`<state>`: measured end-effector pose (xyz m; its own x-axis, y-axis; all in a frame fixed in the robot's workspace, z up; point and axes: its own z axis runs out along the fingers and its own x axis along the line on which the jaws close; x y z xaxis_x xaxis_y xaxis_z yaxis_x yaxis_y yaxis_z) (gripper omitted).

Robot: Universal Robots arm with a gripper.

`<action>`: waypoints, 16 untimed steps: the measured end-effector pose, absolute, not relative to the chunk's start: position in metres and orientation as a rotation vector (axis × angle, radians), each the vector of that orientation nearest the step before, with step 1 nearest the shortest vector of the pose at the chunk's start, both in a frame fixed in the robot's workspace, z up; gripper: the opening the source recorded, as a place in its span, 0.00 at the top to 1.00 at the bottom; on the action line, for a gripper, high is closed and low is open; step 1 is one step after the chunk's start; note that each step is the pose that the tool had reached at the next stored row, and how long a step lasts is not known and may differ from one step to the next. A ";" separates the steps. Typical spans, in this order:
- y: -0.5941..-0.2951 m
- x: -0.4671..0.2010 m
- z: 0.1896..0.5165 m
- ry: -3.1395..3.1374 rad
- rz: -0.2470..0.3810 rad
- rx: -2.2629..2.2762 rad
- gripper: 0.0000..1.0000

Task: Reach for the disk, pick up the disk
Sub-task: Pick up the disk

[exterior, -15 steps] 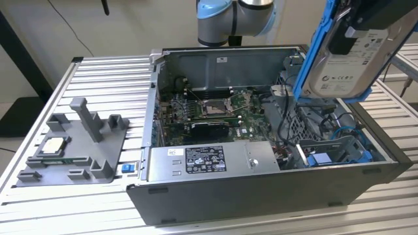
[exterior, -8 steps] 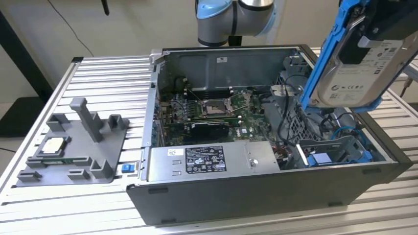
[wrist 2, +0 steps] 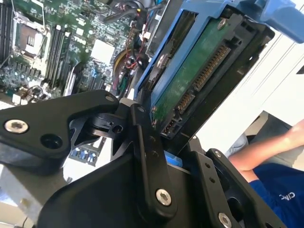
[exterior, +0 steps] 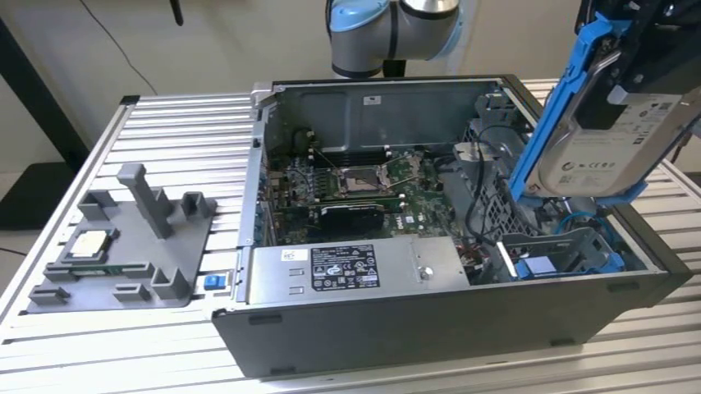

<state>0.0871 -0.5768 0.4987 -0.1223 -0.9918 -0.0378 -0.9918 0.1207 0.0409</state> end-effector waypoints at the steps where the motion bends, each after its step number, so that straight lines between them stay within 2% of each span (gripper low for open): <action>1: -0.577 0.088 0.497 2.350 0.087 -2.082 1.00; 16: -0.585 0.100 0.470 2.346 0.088 -2.086 1.00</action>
